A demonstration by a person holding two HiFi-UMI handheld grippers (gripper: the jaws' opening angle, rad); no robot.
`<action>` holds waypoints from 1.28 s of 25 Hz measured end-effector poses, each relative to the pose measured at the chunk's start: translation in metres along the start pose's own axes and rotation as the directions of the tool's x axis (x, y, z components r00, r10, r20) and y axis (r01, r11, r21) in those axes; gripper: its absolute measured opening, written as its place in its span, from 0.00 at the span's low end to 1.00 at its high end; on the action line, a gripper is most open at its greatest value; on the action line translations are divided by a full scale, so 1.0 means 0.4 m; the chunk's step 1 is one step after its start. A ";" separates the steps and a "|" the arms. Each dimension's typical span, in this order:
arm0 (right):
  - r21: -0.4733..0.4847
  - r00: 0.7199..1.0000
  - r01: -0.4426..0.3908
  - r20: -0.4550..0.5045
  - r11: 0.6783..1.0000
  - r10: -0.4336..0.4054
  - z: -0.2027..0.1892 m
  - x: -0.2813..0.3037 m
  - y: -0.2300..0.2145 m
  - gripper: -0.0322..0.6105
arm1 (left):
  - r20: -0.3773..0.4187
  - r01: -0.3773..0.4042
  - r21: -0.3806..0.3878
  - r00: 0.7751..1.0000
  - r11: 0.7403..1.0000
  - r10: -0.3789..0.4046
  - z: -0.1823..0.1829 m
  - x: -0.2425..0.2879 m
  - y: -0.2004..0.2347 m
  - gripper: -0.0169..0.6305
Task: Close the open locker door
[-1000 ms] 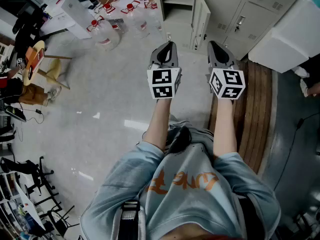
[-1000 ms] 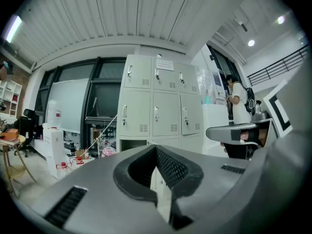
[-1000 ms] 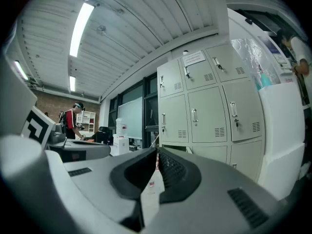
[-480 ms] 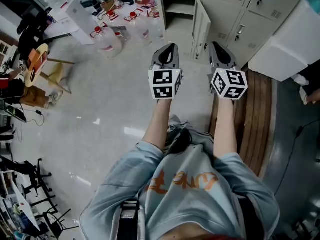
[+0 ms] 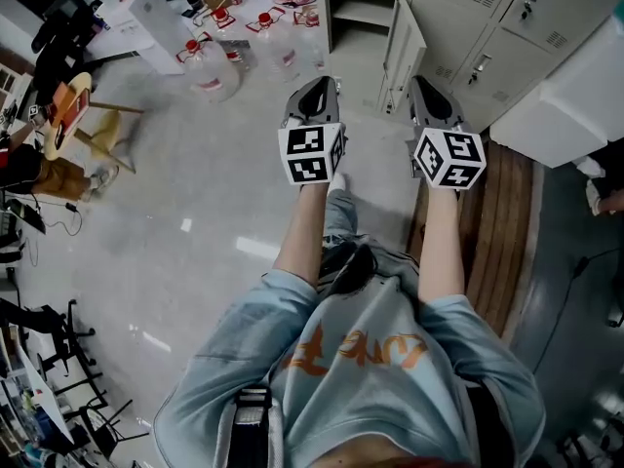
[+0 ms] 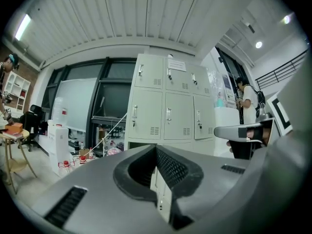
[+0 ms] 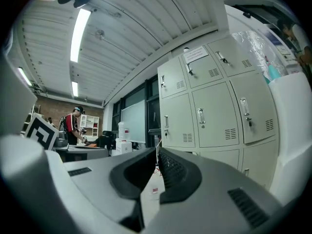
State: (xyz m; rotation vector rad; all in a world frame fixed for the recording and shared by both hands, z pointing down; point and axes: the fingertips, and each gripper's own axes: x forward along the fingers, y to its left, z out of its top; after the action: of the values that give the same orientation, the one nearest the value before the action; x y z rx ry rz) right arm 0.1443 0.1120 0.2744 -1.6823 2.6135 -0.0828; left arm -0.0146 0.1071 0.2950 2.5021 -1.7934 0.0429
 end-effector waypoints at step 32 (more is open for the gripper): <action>0.015 0.973 0.048 -0.226 0.999 -0.044 -0.224 0.764 -0.136 0.11 | -0.253 0.034 -0.145 0.965 0.989 -0.070 -0.232 0.658 0.400 0.05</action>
State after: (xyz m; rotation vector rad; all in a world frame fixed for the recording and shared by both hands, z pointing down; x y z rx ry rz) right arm 0.0620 -0.1861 0.3679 -1.8267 2.7185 -0.3186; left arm -0.0799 -0.1866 0.4089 2.3217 -1.5713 0.2220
